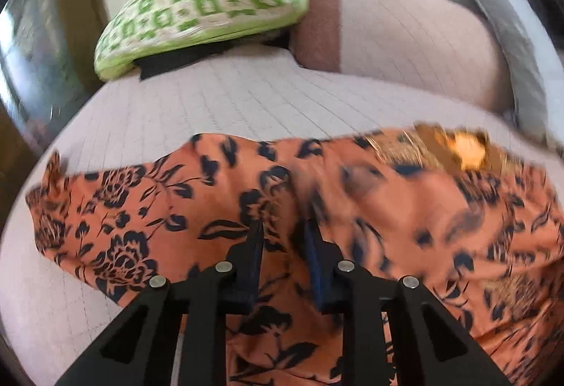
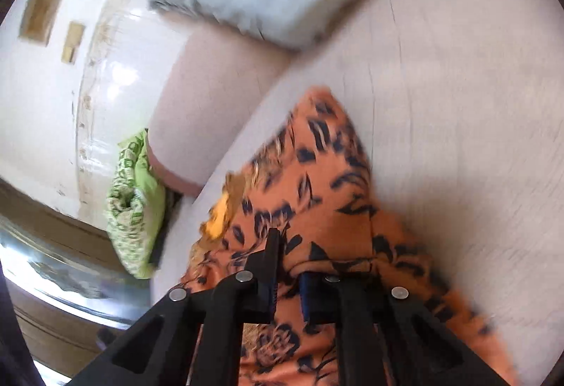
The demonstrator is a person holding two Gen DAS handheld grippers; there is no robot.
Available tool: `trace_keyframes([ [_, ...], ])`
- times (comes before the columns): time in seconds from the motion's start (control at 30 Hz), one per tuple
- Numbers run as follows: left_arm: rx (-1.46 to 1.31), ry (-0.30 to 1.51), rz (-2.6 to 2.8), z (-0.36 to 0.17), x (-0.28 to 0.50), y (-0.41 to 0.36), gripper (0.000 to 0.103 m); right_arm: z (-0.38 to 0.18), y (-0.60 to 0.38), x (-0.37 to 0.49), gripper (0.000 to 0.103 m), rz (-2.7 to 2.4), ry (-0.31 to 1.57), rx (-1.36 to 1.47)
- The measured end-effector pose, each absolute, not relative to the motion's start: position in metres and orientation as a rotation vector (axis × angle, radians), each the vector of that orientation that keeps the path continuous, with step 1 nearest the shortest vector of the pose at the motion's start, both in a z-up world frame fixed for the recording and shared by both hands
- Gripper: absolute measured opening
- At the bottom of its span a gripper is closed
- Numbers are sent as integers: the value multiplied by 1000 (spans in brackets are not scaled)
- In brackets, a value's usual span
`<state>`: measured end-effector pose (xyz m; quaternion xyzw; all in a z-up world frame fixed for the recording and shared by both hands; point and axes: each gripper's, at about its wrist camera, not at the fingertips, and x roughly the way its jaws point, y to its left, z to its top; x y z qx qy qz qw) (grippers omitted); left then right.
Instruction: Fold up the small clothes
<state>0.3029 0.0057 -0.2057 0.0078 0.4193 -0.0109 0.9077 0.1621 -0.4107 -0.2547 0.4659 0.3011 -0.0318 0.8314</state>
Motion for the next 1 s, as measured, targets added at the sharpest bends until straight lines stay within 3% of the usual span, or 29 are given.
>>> trace_keyframes([
  [0.07,-60,865,-53,-198,303,18,24,-249,-412,162,10,-88,642,945],
  [0.13,-78,874,-66,-196,301,20,32,-252,-411,166,10,-94,676,940],
  [0.2,-95,895,-53,-198,302,23,72,-263,-408,173,12,-51,761,957],
  [0.27,-111,918,-53,-202,304,26,81,-274,-403,180,14,2,840,1031],
  [0.43,-140,961,-120,-205,306,25,81,-279,-394,181,22,57,889,1069],
  [0.47,-135,957,-140,-204,304,23,81,-279,-391,181,31,69,895,1069],
  [0.5,-131,953,-155,-203,303,22,81,-279,-387,181,49,82,900,1064],
  [0.53,-126,946,-178,-201,301,19,81,-279,-384,180,60,82,904,1055],
  [0.57,-122,942,-196,-200,301,16,80,-279,-380,178,64,83,893,1045],
  [0.63,-113,944,-226,-200,299,11,75,-277,-374,179,64,80,892,1015],
  [0.7,-132,981,-273,-205,300,7,53,-276,-373,181,64,83,894,999],
  [0.73,-142,1001,-291,-207,301,6,50,-277,-373,181,64,84,893,1006],
  [1.0,-129,1068,-333,-220,300,-1,47,-280,-378,181,64,106,894,1007],
])
